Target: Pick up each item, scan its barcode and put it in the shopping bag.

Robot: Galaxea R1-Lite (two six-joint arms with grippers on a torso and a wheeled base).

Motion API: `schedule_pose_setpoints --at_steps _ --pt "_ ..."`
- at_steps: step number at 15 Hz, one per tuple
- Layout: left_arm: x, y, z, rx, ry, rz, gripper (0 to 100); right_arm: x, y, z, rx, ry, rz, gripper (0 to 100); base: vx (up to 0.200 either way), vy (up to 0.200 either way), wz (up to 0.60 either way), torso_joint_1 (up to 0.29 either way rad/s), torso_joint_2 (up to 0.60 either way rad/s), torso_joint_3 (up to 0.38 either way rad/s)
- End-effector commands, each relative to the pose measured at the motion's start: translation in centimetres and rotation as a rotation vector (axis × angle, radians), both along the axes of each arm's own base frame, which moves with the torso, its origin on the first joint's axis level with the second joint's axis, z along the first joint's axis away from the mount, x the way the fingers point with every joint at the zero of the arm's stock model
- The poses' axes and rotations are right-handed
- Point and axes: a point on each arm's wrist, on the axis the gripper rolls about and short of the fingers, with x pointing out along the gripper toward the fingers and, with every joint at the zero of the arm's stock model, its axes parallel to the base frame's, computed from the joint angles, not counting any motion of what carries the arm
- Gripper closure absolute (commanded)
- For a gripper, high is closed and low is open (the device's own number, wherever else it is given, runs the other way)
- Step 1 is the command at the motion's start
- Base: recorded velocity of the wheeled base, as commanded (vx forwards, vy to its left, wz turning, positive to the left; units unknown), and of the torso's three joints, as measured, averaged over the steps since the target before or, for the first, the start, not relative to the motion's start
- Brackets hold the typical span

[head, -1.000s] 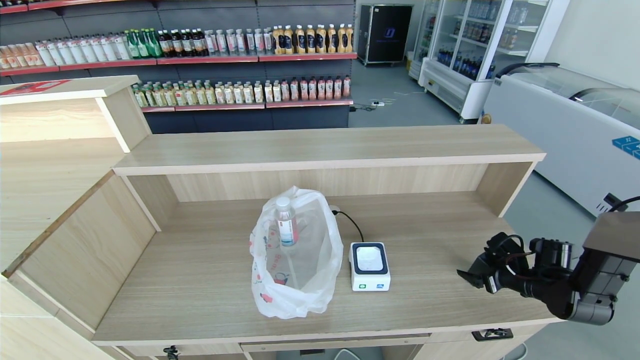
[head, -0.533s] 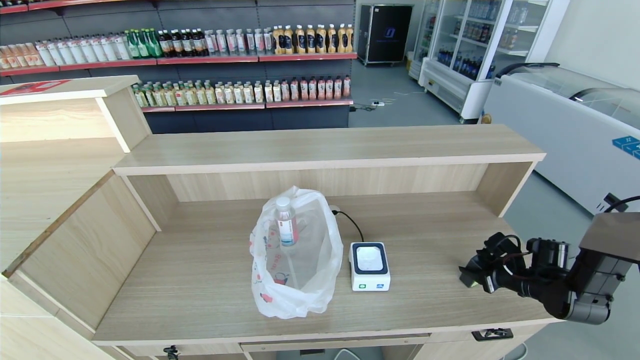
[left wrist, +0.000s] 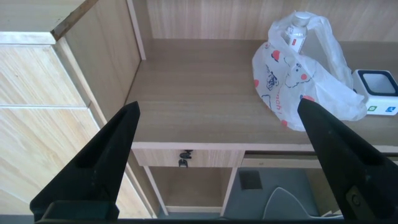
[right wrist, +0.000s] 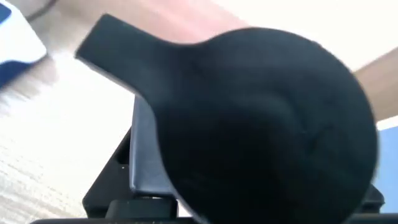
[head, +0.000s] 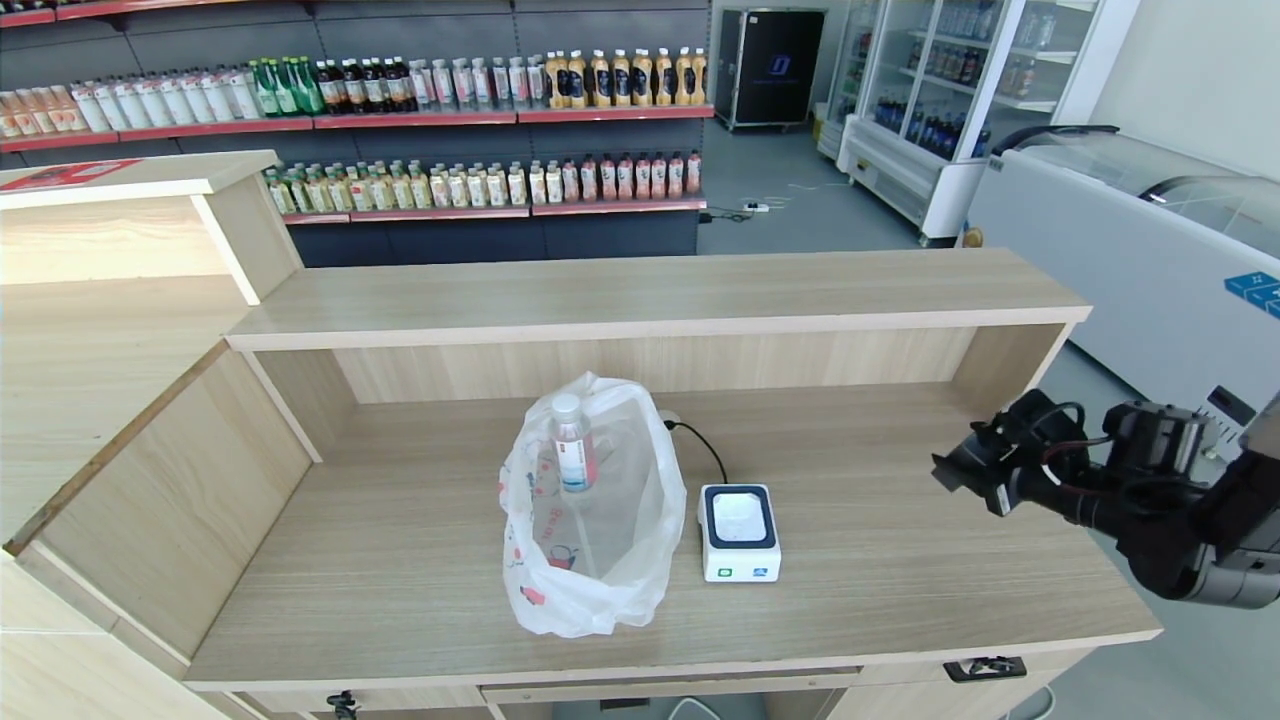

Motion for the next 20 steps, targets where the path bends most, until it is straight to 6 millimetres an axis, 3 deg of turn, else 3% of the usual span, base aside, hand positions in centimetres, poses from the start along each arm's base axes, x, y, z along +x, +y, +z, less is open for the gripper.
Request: schedule_pose_setpoints --at_steps 1,2,3,4,5,7,9,12,13,16,20 --pt "0.0 0.0 0.0 0.000 0.000 0.000 0 -4.5 4.3 12.2 -0.141 -0.407 0.179 100 0.000 0.000 0.00 0.000 0.00 0.000" --pt "0.0 0.0 0.0 0.000 0.000 0.000 0 -5.7 6.2 14.2 -0.154 -0.511 0.255 100 0.000 0.000 0.00 0.000 0.00 0.000" --pt "0.0 0.0 0.0 0.000 0.000 0.000 0 -6.2 7.0 15.0 -0.155 -0.554 0.287 100 0.000 0.000 0.00 0.000 0.00 0.000" --pt "0.0 0.0 0.0 0.000 0.000 0.000 0 -7.5 10.4 16.8 -0.135 -0.680 0.404 100 0.000 0.000 0.00 0.000 0.00 0.000" --pt "0.0 0.0 0.0 0.000 0.000 0.000 0 -8.2 12.5 17.4 -0.115 -0.748 0.468 100 0.000 0.000 0.00 0.000 0.00 0.000" --pt "0.0 0.0 0.0 0.000 0.000 0.000 0 -9.7 16.5 18.1 -0.063 -0.843 0.601 100 0.000 0.000 0.00 0.000 0.00 0.000" --pt "0.0 0.0 0.0 0.000 0.000 0.000 0 -11.1 19.2 18.2 -0.046 -0.888 0.695 100 0.000 0.000 0.00 0.000 0.00 0.000" --pt "0.0 0.0 0.0 0.000 0.000 0.000 0 -14.7 24.1 18.7 0.025 -0.958 0.882 100 0.000 0.000 0.00 0.000 0.00 0.000" --pt "0.0 0.0 0.0 0.000 0.000 0.000 0 -15.3 24.6 18.7 0.035 -0.961 0.905 100 0.000 0.000 0.00 0.000 0.00 0.000" --pt "0.0 0.0 0.0 0.000 0.000 0.000 0 -19.7 26.5 18.0 0.043 -0.973 1.049 100 0.000 0.000 0.00 0.000 0.00 0.000" --pt "0.0 0.0 0.0 0.000 0.000 0.000 0 -21.6 26.6 17.3 0.057 -0.946 1.108 100 0.000 0.000 0.00 0.000 0.00 0.000"
